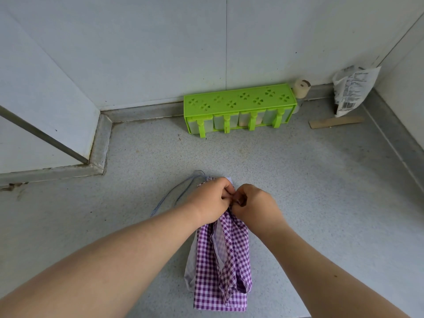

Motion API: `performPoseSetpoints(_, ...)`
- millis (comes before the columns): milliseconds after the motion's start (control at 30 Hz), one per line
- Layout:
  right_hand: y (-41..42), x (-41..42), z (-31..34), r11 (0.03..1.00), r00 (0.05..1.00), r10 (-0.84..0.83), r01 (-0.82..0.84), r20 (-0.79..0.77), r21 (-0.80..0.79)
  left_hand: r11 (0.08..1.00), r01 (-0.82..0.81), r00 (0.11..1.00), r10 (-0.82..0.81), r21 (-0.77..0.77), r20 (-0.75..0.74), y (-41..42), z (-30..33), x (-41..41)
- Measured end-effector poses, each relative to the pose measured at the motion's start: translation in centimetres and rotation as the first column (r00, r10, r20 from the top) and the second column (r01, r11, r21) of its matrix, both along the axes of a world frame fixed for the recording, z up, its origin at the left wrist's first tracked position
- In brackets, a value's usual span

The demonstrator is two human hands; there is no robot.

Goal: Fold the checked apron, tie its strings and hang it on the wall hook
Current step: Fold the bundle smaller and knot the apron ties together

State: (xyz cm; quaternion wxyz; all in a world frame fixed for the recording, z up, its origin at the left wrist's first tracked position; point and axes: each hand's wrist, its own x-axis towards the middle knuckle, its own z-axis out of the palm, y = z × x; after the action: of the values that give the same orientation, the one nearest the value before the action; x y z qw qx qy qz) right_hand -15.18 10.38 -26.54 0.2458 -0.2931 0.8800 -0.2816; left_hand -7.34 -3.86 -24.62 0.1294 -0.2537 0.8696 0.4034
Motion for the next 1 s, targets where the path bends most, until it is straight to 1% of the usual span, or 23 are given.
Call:
performPoseSetpoints(100,-0.4,0.6,-0.4,0.999,0.992,-0.018,0.022,-0.122,0.03,0.995,0.032,0.999,-0.03,-0.096,0.017,0.7,0.6,-0.1)
performPoseSetpoints(200,-0.2,1.3,-1.2,0.999,0.983,-0.048,0.048,-0.175,-0.005,0.988,0.031,0.999,-0.025,-0.153,0.044,1.2,0.9,-0.6)
performPoseSetpoints(267,-0.1,1.7,-1.6,0.998,0.983,-0.056,0.05,-0.176,-0.037,0.987,0.057,0.996,-0.047,-0.153,0.069,1.2,1.0,-1.0)
performPoseSetpoints(400,0.7,1.6,-2.2,0.991,0.982,-0.072,0.051,-0.175,-0.121,0.978,0.18,0.977,-0.166,-0.103,0.133,0.8,0.7,-1.4)
performPoseSetpoints(500,1.4,1.3,-2.5,0.984,0.975,-0.05,0.011,-0.214,-0.178,0.987,0.156,0.981,-0.15,-0.046,0.125,0.5,0.5,-1.6)
performPoseSetpoints(600,2.0,1.1,-2.7,0.978,0.97,-0.04,-0.011,-0.241,-0.209,0.983,0.166,0.981,-0.157,-0.074,0.116,0.2,-0.2,-1.7)
performPoseSetpoints(700,2.4,0.9,-2.8,0.974,0.971,-0.043,-0.011,-0.235,-0.225,0.977,0.186,0.977,-0.172,-0.107,0.123,0.1,-0.5,-1.7)
performPoseSetpoints(900,2.9,0.8,-2.5,0.979,0.988,-0.035,0.003,-0.151,-0.206,0.965,0.208,0.973,-0.188,-0.158,0.133,0.2,-0.2,-1.2)
performPoseSetpoints(1000,3.3,0.6,-2.6,0.986,0.993,-0.027,0.007,-0.115,-0.167,0.974,0.176,0.976,-0.154,-0.145,0.152,0.1,0.0,-0.9)
